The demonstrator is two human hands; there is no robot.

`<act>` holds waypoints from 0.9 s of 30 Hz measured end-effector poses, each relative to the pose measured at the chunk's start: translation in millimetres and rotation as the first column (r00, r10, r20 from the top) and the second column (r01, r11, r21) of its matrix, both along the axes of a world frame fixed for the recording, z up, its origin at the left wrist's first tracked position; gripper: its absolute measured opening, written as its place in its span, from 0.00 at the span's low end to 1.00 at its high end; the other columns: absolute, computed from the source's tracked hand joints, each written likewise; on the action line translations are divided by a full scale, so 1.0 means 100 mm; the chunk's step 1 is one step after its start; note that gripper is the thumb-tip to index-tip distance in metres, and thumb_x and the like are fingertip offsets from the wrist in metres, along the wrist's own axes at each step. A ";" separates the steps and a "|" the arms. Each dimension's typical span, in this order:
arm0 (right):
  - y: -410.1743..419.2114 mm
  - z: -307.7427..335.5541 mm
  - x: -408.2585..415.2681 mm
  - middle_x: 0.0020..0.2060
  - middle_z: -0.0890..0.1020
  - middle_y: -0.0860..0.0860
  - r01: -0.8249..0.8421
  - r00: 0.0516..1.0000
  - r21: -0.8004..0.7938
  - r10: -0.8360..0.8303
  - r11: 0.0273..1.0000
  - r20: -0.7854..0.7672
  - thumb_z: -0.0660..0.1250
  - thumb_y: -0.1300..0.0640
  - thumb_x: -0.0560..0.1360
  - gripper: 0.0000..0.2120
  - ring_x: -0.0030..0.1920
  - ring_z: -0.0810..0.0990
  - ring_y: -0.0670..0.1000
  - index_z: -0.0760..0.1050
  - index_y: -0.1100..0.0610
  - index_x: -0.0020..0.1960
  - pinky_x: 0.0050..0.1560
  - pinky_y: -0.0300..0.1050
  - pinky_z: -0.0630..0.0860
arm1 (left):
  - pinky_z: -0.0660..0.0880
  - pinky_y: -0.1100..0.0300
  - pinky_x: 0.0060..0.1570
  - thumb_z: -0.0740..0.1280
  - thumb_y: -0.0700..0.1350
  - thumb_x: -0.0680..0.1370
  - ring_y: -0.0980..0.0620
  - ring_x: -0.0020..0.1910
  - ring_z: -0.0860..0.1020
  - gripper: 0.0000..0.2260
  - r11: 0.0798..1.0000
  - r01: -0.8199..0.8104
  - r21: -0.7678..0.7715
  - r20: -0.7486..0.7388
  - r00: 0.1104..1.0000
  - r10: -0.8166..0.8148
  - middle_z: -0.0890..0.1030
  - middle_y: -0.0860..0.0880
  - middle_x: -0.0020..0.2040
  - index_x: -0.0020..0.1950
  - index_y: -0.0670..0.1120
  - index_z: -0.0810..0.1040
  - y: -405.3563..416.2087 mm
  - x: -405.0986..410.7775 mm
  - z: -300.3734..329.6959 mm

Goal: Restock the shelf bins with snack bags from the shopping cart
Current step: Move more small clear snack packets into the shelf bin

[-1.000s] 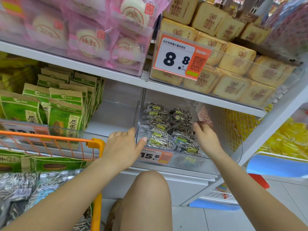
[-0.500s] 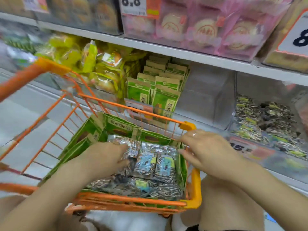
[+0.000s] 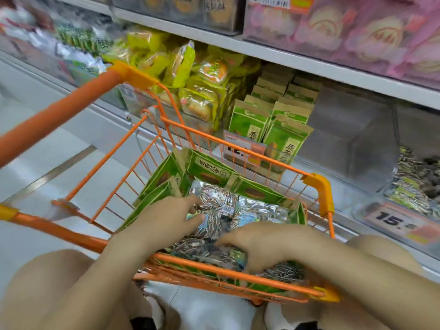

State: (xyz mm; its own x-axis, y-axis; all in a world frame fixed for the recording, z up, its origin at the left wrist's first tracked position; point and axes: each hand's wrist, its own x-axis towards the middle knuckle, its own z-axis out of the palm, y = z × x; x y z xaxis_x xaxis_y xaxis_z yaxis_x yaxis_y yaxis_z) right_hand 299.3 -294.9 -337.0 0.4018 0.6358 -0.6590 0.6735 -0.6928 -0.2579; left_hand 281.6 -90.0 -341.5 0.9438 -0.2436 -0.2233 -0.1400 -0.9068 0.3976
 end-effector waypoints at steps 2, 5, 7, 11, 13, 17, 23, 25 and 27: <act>0.09 -0.06 -0.06 0.65 0.75 0.55 -0.054 0.998 0.008 0.054 0.999 -0.022 0.74 0.42 0.68 0.44 0.61 0.74 0.59 0.54 0.45 0.76 0.54 0.50 0.73 | 0.77 0.53 0.50 0.59 0.60 0.79 0.55 0.53 0.78 0.21 1.000 -0.009 0.009 0.024 1.000 0.009 0.79 0.55 0.58 0.69 0.53 0.68 -0.01 0.00 -0.01; 0.05 -0.11 -0.06 0.65 0.74 0.52 -0.007 0.994 0.057 0.014 0.998 -0.106 0.73 0.43 0.70 0.41 0.60 0.75 0.55 0.55 0.44 0.76 0.49 0.45 0.70 | 0.77 0.53 0.51 0.59 0.60 0.79 0.53 0.54 0.78 0.21 1.000 -0.013 0.008 0.014 1.000 0.013 0.79 0.53 0.59 0.69 0.53 0.68 0.01 0.00 -0.03; -0.02 -0.12 -0.01 0.67 0.73 0.47 0.069 0.984 0.119 -0.048 0.991 -0.174 0.72 0.47 0.72 0.34 0.61 0.75 0.51 0.60 0.42 0.74 0.54 0.43 0.72 | 0.77 0.54 0.52 0.58 0.60 0.79 0.53 0.55 0.78 0.22 1.000 -0.010 0.016 0.004 1.000 0.010 0.79 0.53 0.60 0.70 0.53 0.68 0.01 0.00 -0.02; -0.09 -0.16 0.06 0.61 0.77 0.44 0.159 0.968 0.174 -0.118 0.972 -0.222 0.72 0.48 0.73 0.24 0.59 0.76 0.49 0.68 0.41 0.66 0.60 0.51 0.74 | 0.76 0.56 0.52 0.57 0.60 0.79 0.52 0.55 0.77 0.23 0.997 0.027 0.069 -0.039 0.999 -0.024 0.79 0.52 0.60 0.71 0.51 0.67 -0.03 0.00 -0.02; -0.09 -0.20 0.05 0.55 0.77 0.44 0.150 0.971 0.179 -0.111 0.972 -0.212 0.73 0.45 0.71 0.24 0.53 0.77 0.48 0.68 0.41 0.64 0.56 0.51 0.74 | 0.76 0.56 0.52 0.57 0.60 0.79 0.53 0.55 0.77 0.23 0.996 0.032 0.081 -0.053 0.998 -0.028 0.79 0.52 0.60 0.71 0.51 0.67 -0.03 0.00 -0.01; -0.16 -0.24 0.11 0.57 0.78 0.48 0.310 0.910 0.226 -0.220 0.923 -0.351 0.76 0.49 0.68 0.23 0.56 0.78 0.50 0.69 0.46 0.58 0.57 0.56 0.76 | 0.76 0.56 0.53 0.58 0.59 0.79 0.53 0.55 0.77 0.22 0.998 0.027 0.062 -0.064 0.998 -0.023 0.79 0.52 0.60 0.70 0.51 0.68 -0.04 -0.01 0.03; -0.23 0.03 0.31 0.47 0.83 0.50 0.738 0.641 0.410 -0.369 0.536 -0.673 0.68 0.43 0.68 0.23 0.48 0.81 0.51 0.75 0.54 0.58 0.55 0.47 0.78 | 0.76 0.58 0.49 0.54 0.54 0.81 0.60 0.48 0.78 0.14 0.930 -0.159 -0.332 0.077 0.978 0.195 0.80 0.57 0.51 0.64 0.55 0.72 -0.05 -0.05 0.19; -0.24 0.08 0.31 0.51 0.84 0.52 0.830 0.520 0.402 -0.275 0.387 -0.809 0.67 0.42 0.67 0.28 0.49 0.83 0.51 0.74 0.55 0.63 0.50 0.43 0.79 | 0.75 0.62 0.50 0.55 0.55 0.81 0.64 0.46 0.79 0.11 0.840 -0.209 -0.500 0.002 0.970 0.243 0.79 0.61 0.49 0.58 0.59 0.74 -0.07 -0.07 0.26; -0.25 0.10 0.30 0.51 0.84 0.54 0.894 0.405 0.355 -0.154 0.274 -0.901 0.69 0.42 0.67 0.29 0.47 0.84 0.52 0.73 0.55 0.64 0.47 0.44 0.80 | 0.77 0.59 0.52 0.57 0.59 0.77 0.62 0.43 0.81 0.08 0.748 -0.257 -0.612 -0.155 0.966 0.206 0.79 0.60 0.48 0.52 0.63 0.74 -0.09 -0.09 0.34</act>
